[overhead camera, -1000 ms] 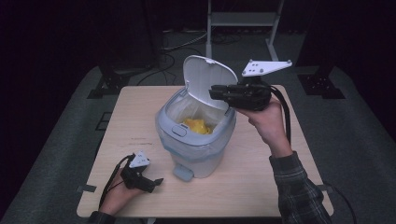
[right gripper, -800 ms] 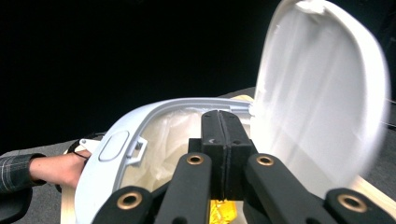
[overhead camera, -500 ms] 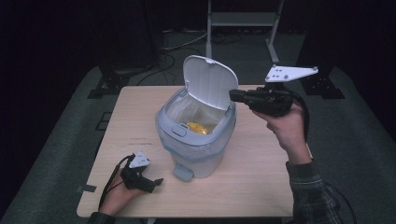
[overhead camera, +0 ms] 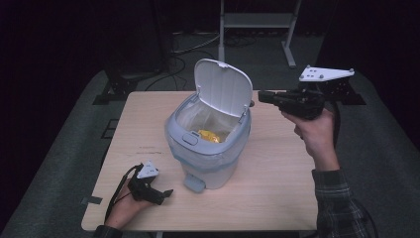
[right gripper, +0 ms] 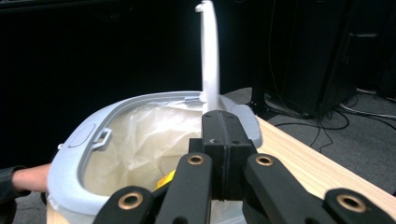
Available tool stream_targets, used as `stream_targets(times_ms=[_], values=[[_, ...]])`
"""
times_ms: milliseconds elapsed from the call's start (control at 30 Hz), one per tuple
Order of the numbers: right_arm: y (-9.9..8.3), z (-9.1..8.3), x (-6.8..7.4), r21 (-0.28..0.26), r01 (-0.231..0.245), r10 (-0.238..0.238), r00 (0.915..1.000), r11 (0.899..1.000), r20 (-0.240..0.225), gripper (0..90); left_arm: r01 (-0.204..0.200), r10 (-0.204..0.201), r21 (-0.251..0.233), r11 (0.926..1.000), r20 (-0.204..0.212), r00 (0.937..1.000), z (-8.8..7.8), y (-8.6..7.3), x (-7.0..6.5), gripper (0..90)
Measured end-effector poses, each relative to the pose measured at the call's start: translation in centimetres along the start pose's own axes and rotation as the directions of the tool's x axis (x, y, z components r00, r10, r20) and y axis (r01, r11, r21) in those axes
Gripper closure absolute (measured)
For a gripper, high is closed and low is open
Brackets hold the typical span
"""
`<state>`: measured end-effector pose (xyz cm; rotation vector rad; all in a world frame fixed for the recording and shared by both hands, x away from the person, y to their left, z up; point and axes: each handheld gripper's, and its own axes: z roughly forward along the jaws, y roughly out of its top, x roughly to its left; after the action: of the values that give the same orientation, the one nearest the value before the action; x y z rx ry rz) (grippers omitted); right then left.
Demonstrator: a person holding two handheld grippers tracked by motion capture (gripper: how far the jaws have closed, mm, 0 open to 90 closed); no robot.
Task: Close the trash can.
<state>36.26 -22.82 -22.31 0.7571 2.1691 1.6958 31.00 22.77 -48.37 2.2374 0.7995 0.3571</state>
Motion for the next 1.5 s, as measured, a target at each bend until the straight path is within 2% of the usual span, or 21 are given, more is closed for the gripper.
stream_targets(times_ms=[267,633,800,933,1167,1400,1500], values=[[0.6,0.8,-1.1,-0.013,-0.016,0.016,0.9999,1.0,0.006,90.0,0.0,0.0,0.0,1.0,0.0,1.0,0.0,0.0,0.0,0.0],[0.9,2.4,-2.2,-0.023,-0.052,0.051,0.9982,0.998,-0.033,89.9,0.0,0.0,0.0,1.0,0.0,1.0,0.0,0.0,0.0,0.0],[1.1,2.7,-2.0,-0.029,-0.046,0.045,0.9979,0.999,-0.047,89.9,0.0,0.0,0.0,1.0,0.0,1.0,0.0,0.0,0.0,0.0],[1.2,2.7,-1.7,-0.037,-0.054,0.051,0.9957,0.998,-0.077,89.9,0.0,0.0,0.0,1.0,0.0,1.0,0.0,0.0,0.0,0.0],[1.3,2.6,-1.4,-0.037,-0.048,0.045,0.9959,0.998,-0.079,90.0,0.0,0.0,0.0,1.0,0.0,1.0,0.0,0.0,0.0,0.0],[1.7,3.1,-0.2,-0.024,-0.046,0.043,0.9907,0.999,-0.129,90.0,0.0,0.0,0.0,1.0,0.0,1.0,0.0,0.0,0.0,0.0],[1.8,3.5,0.4,-0.01,-0.025,0.023,0.9905,1.0,-0.135,90.0,0.0,0.0,0.001,1.0,0.0,1.0,0.0,0.0,0.0,0.0]])
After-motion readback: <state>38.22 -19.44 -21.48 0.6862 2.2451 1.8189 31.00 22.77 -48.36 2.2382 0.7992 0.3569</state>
